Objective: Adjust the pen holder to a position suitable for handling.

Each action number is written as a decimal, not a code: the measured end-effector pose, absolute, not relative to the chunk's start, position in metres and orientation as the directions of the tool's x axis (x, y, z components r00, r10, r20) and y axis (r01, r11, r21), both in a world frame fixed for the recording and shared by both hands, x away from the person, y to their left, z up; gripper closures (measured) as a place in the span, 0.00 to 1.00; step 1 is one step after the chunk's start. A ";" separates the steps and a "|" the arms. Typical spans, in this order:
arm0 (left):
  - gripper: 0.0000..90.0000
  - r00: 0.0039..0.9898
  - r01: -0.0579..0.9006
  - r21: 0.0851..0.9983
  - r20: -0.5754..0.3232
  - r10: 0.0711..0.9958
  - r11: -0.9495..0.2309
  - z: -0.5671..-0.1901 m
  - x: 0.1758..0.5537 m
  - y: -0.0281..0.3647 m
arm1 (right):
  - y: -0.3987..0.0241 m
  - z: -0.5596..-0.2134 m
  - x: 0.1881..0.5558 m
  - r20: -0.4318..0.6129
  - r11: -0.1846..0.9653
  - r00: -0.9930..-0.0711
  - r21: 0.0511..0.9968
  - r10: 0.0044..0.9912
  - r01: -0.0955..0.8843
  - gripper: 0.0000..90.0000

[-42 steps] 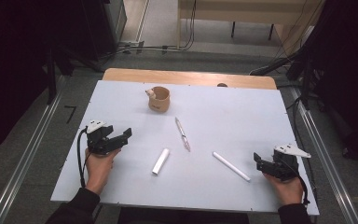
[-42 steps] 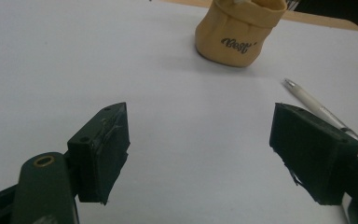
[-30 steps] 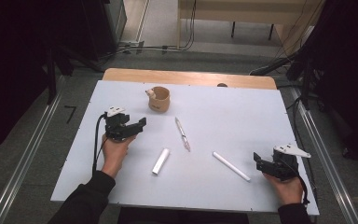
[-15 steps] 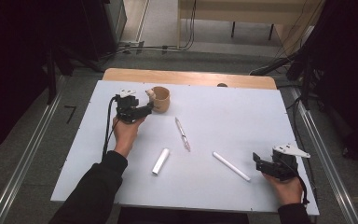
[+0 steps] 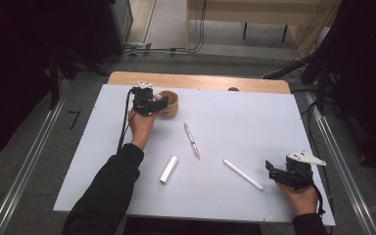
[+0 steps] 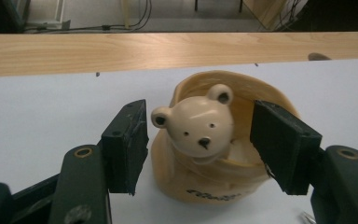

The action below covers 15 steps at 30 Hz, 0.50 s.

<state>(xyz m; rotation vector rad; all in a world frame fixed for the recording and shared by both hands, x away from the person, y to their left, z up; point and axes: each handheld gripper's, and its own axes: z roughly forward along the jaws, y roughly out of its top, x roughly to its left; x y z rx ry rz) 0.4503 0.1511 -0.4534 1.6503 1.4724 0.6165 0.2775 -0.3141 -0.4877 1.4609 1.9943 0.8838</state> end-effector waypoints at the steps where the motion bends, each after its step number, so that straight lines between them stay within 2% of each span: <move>1: 0.42 0.195 0.570 0.821 -0.158 0.968 0.019 -0.455 0.452 0.151 | -0.314 -0.488 0.277 -0.024 0.210 -0.293 0.753 0.956 0.623 0.22; 15: 0.52 0.184 0.596 0.803 -0.133 0.974 -0.003 -0.468 0.469 0.145 | -0.315 -0.489 0.278 -0.025 0.212 -0.293 0.748 0.956 0.629 0.22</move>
